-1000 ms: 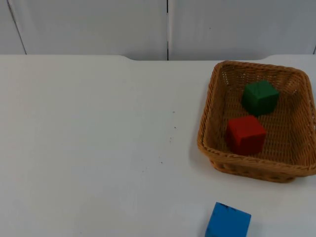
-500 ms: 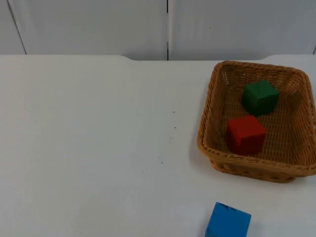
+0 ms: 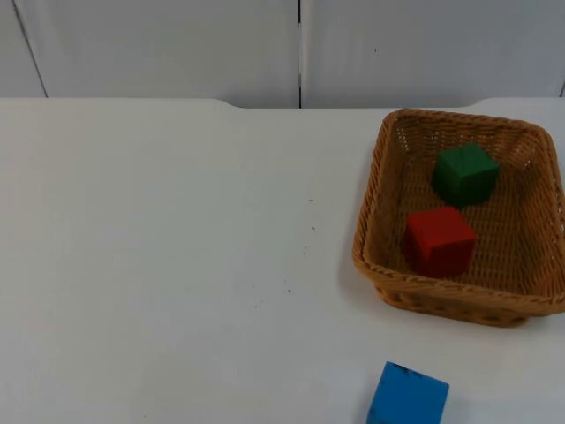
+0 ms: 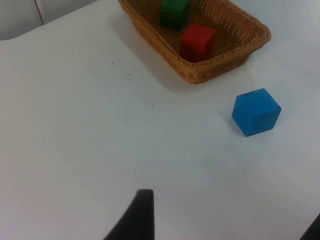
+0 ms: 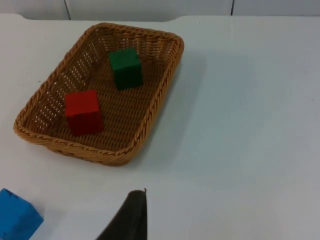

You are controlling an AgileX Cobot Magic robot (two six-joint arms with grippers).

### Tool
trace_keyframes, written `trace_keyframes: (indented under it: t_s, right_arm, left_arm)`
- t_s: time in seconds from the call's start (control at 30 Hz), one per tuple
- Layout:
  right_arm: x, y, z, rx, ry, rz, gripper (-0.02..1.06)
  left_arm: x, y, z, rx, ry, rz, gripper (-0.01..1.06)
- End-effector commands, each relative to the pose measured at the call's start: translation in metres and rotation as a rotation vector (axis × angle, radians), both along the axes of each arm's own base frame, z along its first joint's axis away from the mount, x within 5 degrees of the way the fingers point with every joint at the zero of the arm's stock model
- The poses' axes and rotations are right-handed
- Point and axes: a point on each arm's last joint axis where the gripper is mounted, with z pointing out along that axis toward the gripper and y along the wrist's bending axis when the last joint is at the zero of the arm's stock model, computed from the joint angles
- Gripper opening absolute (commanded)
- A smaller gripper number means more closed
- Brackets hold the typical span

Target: Pick up one cube with each hand and place exactly two cubes into the same basket, leaving the remaining cube outside.

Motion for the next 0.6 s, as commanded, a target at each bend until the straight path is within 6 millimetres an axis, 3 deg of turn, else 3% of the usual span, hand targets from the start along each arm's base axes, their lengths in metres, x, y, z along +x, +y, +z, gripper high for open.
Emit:
trace_keyframes:
  t_s: [0.0, 0.57]
  right_arm:
    - [0.0003, 0.0005, -0.0009, 0.007, -0.006, -0.006, 1.05]
    - [0.0003, 0.0005, -0.0009, 0.007, -0.006, -0.006, 1.05]
  left_arm:
    - [0.0002, -0.0003, -0.0003, -0.011, -0.003, 0.004, 1.05]
    - [0.0001, -0.0006, -0.0001, -0.012, -0.005, 0.063, 1.05]
